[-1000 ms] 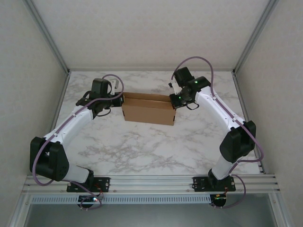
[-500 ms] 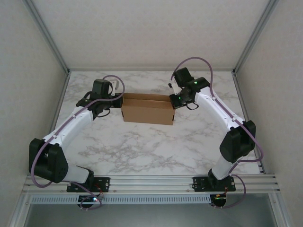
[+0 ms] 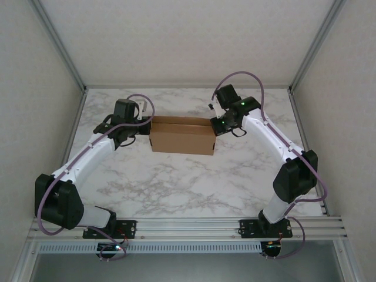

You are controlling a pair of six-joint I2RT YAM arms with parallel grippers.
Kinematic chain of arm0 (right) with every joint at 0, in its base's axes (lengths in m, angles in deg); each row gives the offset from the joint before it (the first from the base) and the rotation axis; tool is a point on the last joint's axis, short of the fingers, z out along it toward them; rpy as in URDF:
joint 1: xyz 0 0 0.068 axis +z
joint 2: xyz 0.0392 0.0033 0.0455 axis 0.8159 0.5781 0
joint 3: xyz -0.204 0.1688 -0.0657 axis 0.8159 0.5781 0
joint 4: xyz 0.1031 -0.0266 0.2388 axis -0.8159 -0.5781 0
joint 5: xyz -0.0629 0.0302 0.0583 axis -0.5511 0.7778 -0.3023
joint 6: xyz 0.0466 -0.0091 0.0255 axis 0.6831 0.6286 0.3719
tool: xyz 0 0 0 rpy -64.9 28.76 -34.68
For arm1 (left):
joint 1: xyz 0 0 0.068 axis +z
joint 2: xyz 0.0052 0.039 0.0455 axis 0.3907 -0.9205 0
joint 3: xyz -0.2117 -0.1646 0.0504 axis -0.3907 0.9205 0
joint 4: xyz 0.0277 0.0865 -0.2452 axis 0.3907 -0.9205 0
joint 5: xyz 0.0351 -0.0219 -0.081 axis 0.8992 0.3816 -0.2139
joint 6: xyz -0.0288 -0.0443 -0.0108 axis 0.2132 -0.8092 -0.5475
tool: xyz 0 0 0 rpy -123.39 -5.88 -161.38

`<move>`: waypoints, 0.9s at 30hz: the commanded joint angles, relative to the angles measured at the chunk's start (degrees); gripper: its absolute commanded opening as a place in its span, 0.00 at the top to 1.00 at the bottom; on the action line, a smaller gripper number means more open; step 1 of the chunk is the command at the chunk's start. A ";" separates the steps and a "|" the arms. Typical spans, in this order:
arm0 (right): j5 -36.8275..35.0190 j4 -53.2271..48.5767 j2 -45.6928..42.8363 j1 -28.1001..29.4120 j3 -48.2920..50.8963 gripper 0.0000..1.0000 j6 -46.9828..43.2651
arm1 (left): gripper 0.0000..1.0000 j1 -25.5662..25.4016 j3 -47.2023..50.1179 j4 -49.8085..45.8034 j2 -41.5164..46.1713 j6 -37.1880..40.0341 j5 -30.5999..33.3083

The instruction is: Fold the paper box

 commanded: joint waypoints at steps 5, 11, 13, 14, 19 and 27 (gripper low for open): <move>6.55 -1.40 -0.06 0.17 -0.99 1.00 4.84 | 1.00 -0.46 0.80 -1.41 1.92 -0.04 0.46; 7.42 -1.97 0.91 0.18 -2.16 1.00 6.72 | 1.00 -0.45 0.89 -1.53 2.12 0.05 0.44; 5.97 -2.26 1.05 0.18 -1.83 1.00 6.09 | 1.00 -0.47 1.17 -1.52 2.23 0.09 0.63; 5.18 -2.27 1.05 0.17 -1.38 1.00 5.65 | 1.00 -0.42 1.31 -1.40 2.29 0.14 0.79; 1.67 -1.23 0.39 0.26 2.25 1.00 4.25 | 1.00 -0.42 2.37 -1.09 2.46 0.31 1.57; 2.42 3.59 -0.96 0.28 7.01 1.00 7.44 | 1.00 -0.45 2.64 -0.84 2.66 0.16 2.19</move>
